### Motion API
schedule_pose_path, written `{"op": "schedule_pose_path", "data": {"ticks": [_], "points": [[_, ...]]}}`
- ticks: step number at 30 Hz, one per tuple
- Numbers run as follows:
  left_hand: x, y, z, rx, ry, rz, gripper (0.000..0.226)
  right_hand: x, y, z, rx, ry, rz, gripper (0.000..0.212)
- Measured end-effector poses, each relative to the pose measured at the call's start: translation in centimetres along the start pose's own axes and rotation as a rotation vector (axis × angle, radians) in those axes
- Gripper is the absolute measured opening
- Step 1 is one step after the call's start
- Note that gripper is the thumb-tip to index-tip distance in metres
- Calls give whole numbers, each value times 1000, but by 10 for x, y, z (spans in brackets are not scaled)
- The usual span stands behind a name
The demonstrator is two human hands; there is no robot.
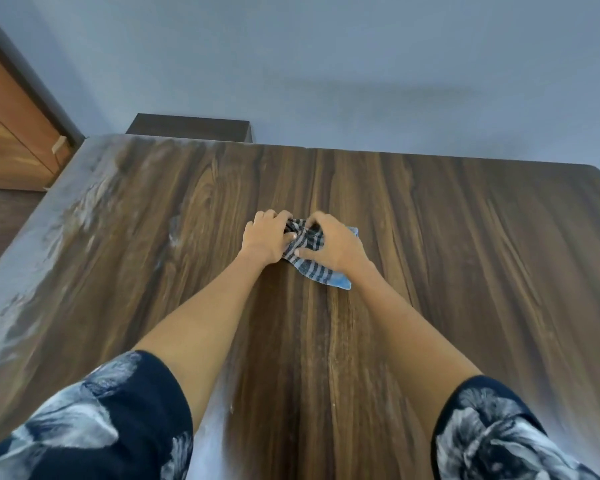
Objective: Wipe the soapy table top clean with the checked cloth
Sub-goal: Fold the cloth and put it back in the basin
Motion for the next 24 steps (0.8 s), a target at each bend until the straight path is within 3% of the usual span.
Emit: {"op": "schedule_pose_path", "data": {"ticks": [3, 6, 8, 10, 13, 17, 20, 22, 24], "points": [[0, 10, 8, -171, -12, 16, 51, -14, 0, -1, 189, -129, 215, 80], [10, 16, 22, -341, -47, 147, 64, -22, 3, 9, 300, -342, 295, 78], [16, 20, 34, -379, -50, 197, 66, -22, 8, 20, 364, -473, 160, 71], [23, 22, 45, -401, -5, 298, 62, -21, 10, 34, 417, -525, -125, 60], [34, 26, 61, -380, 63, 600, 57, -22, 3, 57, 433, -469, -543, 42], [32, 36, 83, -434, -42, 1218, 82, -19, -3, 86, 349, -411, -1110, 54], [17, 46, 100, -295, -425, 1513, 68, -28, -14, 97, 290, -276, -1234, 61], [2, 53, 108, -186, -497, 1629, 56, -38, -25, 100, 261, -222, -1237, 71], [-17, 57, 109, -102, -432, 1676, 51, -55, -37, 103, 218, -198, -1248, 72]]}}
Point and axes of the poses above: each hand's wrist, its own z-axis away from the middle knuckle, its own x-axis out of the palm, y = z × x, the point moved 2 cm from there along -z, towards the middle knuckle, and after that the axes turned 5 degrees about -y, right-handed, at the moved point
